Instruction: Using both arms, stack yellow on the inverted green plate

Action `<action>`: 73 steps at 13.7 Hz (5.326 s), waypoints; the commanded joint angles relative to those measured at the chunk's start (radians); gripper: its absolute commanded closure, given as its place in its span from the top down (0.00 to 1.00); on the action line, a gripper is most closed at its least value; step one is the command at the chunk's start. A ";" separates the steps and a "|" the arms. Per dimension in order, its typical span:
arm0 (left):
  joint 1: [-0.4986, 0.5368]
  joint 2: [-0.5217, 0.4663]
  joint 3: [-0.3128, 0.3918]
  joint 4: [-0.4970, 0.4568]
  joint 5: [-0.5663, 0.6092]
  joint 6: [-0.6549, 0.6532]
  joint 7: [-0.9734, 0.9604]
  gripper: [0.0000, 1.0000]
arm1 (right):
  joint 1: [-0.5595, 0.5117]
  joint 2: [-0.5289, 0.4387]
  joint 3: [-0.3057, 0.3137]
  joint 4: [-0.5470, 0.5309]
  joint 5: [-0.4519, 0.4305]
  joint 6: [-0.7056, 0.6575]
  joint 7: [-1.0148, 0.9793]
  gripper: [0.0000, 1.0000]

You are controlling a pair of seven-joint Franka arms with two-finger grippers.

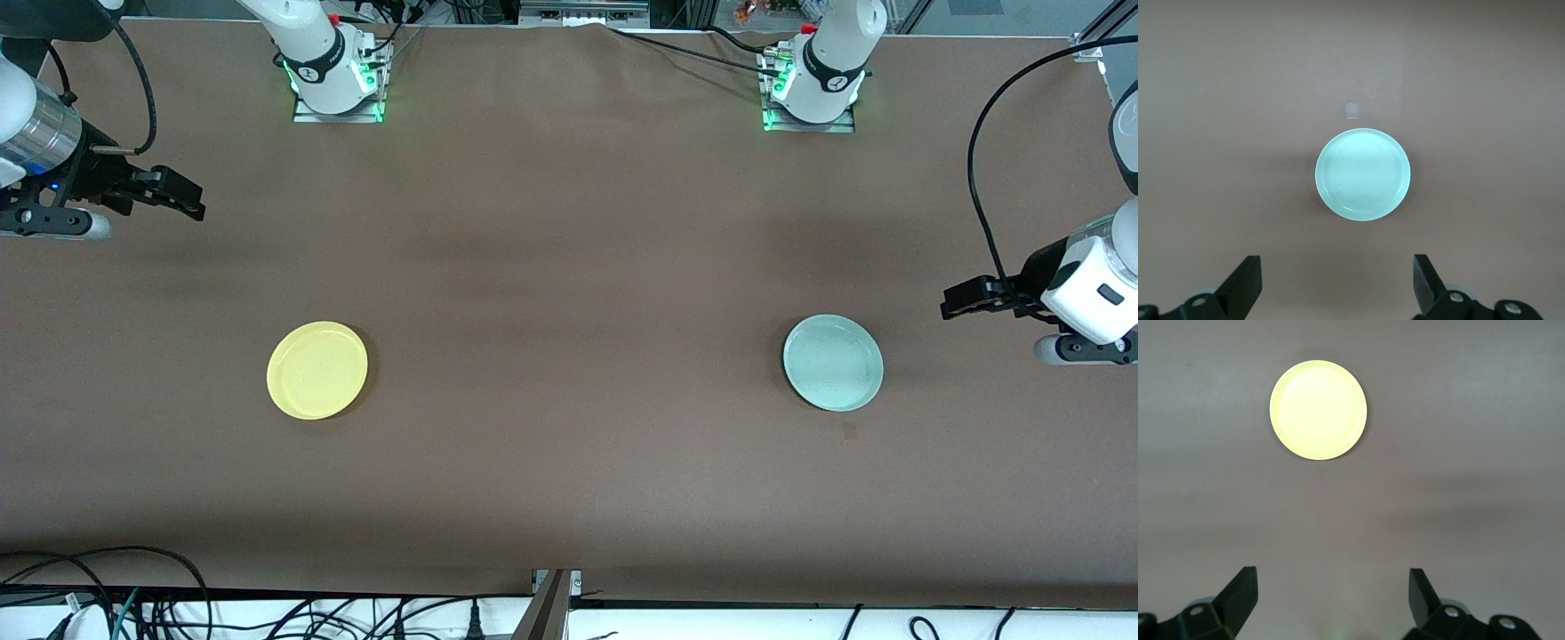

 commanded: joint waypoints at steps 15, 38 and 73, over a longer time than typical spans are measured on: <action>0.006 0.028 -0.001 0.037 -0.017 -0.011 0.025 1.00 | 0.001 -0.005 0.002 0.006 0.002 -0.009 0.000 1.00; 0.155 0.198 -0.008 -0.426 -0.166 0.595 0.342 1.00 | 0.001 -0.005 0.002 0.006 0.004 -0.012 0.000 1.00; 0.104 0.250 -0.012 -0.565 -0.178 0.801 0.341 0.00 | 0.006 0.011 0.011 0.029 -0.015 -0.010 -0.002 1.00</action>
